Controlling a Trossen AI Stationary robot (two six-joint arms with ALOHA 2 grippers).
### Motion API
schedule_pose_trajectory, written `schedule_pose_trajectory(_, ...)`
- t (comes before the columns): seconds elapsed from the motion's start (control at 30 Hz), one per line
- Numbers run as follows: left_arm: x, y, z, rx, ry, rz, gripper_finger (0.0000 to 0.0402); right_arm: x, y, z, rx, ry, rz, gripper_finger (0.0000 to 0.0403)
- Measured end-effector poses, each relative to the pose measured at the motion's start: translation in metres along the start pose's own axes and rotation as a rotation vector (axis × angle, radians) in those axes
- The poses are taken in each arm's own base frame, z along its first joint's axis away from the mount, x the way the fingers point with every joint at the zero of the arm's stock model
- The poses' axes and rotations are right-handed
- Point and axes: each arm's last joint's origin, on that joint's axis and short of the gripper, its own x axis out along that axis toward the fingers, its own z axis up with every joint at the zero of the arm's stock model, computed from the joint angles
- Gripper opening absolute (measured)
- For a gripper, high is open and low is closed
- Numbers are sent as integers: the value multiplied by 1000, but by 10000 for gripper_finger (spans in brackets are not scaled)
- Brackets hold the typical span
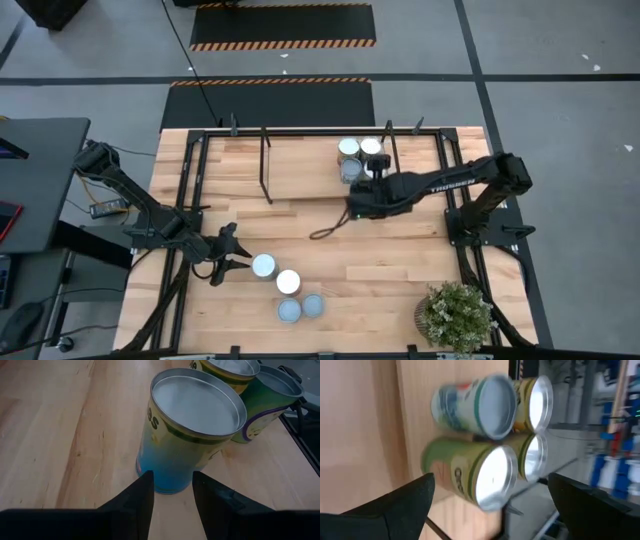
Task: Pick and place cans onto a shelf
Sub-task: Put the canned oranges on the shelf
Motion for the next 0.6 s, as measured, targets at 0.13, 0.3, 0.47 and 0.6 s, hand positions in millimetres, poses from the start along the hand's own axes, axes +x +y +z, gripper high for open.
schedule_pose_trajectory(0.13,0,0,0,-1,-2,-1,142,5,14,-8,-52,16,-84,397)
schedule_pose_trajectory(0.3,0,-1,1,-3,-9,-5,142,17,17,-15,-74,57,-152,397)
schedule_pose_trajectory(0.47,0,-1,1,-4,-10,-5,142,32,13,-20,-84,101,-160,397)
schedule_pose_trajectory(0.6,0,-1,1,-3,-10,-5,142,40,8,-21,-82,123,-181,397)
